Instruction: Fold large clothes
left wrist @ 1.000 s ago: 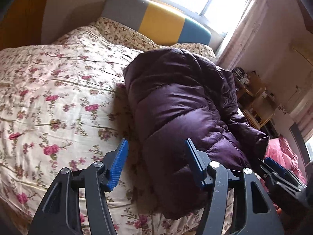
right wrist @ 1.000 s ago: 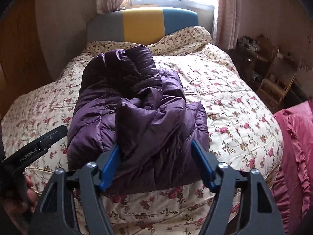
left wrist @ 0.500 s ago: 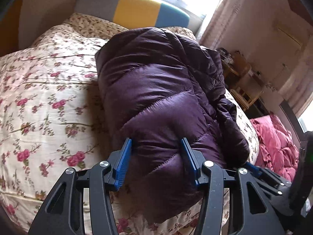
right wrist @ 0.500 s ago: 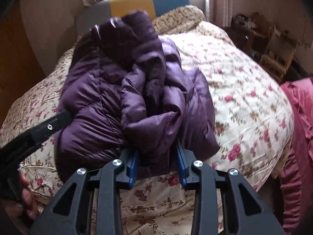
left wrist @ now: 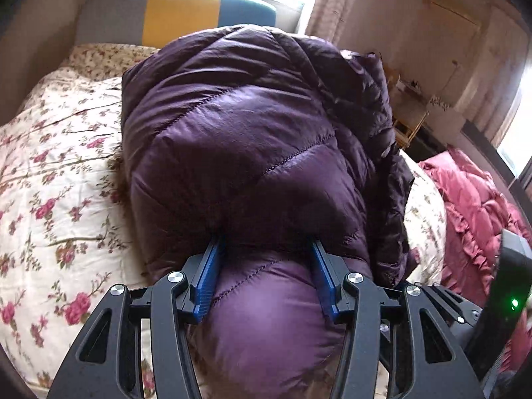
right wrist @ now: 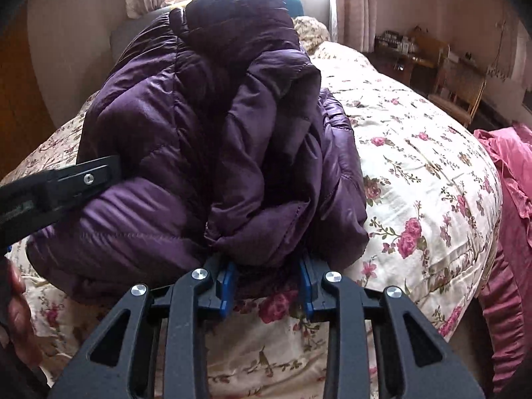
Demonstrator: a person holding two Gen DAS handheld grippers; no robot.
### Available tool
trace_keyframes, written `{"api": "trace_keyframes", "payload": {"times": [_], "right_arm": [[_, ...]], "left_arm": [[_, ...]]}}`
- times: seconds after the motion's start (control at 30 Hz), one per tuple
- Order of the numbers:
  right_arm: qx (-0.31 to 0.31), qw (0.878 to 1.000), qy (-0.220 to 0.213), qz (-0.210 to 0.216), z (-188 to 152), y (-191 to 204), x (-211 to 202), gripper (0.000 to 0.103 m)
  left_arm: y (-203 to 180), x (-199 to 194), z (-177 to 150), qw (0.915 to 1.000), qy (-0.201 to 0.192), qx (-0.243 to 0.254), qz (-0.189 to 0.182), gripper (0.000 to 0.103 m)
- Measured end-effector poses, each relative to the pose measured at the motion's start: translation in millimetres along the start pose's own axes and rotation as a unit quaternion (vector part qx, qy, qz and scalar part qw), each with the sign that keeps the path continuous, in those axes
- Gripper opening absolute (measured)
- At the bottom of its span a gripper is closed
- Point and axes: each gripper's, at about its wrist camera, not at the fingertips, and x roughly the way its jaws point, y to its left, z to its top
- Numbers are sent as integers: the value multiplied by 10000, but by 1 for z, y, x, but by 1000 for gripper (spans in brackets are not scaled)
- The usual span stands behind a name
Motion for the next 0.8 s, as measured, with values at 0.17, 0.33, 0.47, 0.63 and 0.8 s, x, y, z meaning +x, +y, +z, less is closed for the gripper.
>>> {"api": "trace_keyframes", "payload": {"times": [0.17,0.33,0.47,0.63,0.8], "right_arm": [[107,9999,42,19,1,-1,-3,27],[119,9998,123,-91,8,-3,-21,29],[112,9996,-77,-247,21,0,-44,35],[40,9982,-429,-407,32,12,-76,41],[1,9965,-729,-397,49,25,-92,44]], "left_arm": [[0,6,-4,9999,-101,111,5,51],[3,0,1,9998,-68,143,-119,51],[3,-6,6,9997,-39,174,-192,51],[2,-10,9,9996,-53,224,-189,51],[0,-15,9,9996,-93,244,-147,51]]}}
